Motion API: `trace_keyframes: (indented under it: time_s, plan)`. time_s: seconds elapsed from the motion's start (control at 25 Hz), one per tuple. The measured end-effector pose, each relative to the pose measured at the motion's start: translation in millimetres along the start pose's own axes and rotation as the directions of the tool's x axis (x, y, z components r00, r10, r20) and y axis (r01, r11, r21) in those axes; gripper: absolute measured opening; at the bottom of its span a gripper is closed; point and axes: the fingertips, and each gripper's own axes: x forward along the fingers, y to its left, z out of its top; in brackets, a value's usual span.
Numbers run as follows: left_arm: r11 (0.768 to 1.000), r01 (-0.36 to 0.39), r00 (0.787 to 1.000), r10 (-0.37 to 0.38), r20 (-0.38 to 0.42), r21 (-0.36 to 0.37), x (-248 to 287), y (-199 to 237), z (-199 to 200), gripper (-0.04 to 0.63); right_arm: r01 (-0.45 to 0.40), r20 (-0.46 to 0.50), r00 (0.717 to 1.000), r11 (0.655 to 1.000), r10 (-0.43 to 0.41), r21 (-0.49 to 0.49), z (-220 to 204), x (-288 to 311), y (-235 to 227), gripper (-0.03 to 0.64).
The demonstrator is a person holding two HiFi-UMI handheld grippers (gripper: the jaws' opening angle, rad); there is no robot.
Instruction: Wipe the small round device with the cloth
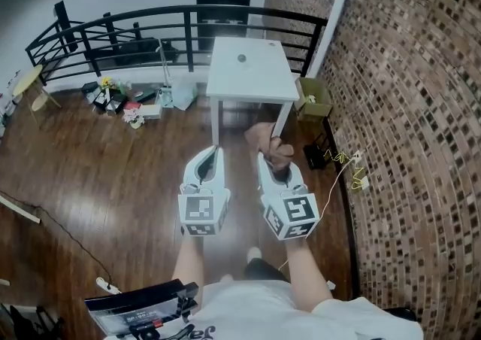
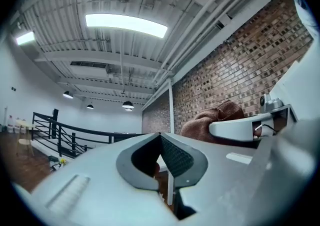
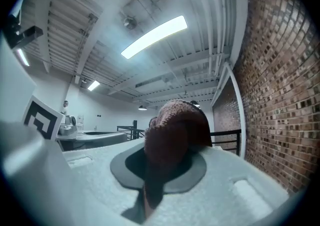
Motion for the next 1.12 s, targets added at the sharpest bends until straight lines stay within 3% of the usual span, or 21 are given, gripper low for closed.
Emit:
trace_keyframes:
  time_s: [0.32,0.68,1.12]
  plan:
    - [1.0,-0.021,1.0,0.021,-0.006,0.014,122,30,-26,0.017,-0.036,0.019,0.999,0.999,0.035,0.028,-17,109,-77,0.018]
    - [0.998,-0.035,0.999,0.034,0.022,0.049,301,33,-26,0.015,-0.069,0.065,0.996,0.996,0.066,0.059,-4,230,-215,0.018]
    - [0.996,-0.043,0.997,0.047,-0.054,0.081,431,63,-75,0.015,-0.032,0.02,0.999,0.994,0.03,0.106,-44,327,-305,0.018]
